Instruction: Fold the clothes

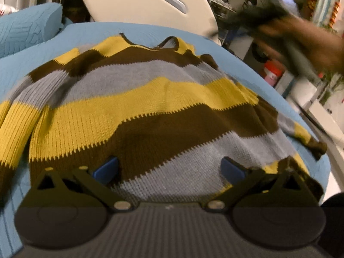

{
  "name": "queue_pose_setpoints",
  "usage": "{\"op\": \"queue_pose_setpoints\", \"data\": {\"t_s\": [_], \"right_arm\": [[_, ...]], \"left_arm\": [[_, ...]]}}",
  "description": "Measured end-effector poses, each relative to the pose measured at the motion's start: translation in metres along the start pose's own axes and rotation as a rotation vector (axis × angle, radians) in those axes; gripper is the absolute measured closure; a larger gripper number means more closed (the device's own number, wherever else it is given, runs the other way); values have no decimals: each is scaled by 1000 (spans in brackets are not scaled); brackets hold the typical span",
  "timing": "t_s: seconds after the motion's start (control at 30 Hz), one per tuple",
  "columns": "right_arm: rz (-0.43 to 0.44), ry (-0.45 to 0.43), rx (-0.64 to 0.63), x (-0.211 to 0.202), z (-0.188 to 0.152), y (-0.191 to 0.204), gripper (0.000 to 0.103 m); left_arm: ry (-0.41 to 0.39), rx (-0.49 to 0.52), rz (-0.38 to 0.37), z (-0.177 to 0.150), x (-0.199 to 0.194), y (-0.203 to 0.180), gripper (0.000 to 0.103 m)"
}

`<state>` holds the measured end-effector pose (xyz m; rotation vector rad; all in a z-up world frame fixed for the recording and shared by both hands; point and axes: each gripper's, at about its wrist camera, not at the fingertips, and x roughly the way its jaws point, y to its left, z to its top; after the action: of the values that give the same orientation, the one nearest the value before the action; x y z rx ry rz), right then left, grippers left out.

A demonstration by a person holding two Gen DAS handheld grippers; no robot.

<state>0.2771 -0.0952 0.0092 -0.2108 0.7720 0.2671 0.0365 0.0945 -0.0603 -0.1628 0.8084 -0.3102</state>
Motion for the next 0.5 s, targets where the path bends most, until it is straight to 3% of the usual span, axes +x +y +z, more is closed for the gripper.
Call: {"op": "queue_pose_setpoints", "data": {"t_s": [0.13, 0.2, 0.23, 0.27, 0.33, 0.4, 0.43, 0.5], "right_arm": [[-49, 63, -64, 53, 32, 23, 47], [-106, 141, -127, 77, 29, 29, 51], [-131, 201, -167, 90, 30, 33, 62], [-208, 220, -219, 100, 35, 35, 93], [-401, 161, -294, 108, 49, 33, 96], [-518, 7, -268, 98, 70, 22, 96], [-541, -47, -257, 94, 77, 20, 96], [-495, -118, -279, 97, 82, 16, 93]], "left_arm": [[-3, -43, -31, 4, 0, 7, 0], [-6, -67, -47, 6, 0, 11, 0], [-7, -91, -60, 7, -1, 14, 0], [-8, -105, -67, 8, -1, 16, 0], [-16, -133, -82, 10, -4, 20, 0], [-40, -156, -82, 11, -8, 24, 0], [-60, -165, -73, 12, -11, 26, 0], [-83, -175, -54, 12, -13, 28, 0]]}}
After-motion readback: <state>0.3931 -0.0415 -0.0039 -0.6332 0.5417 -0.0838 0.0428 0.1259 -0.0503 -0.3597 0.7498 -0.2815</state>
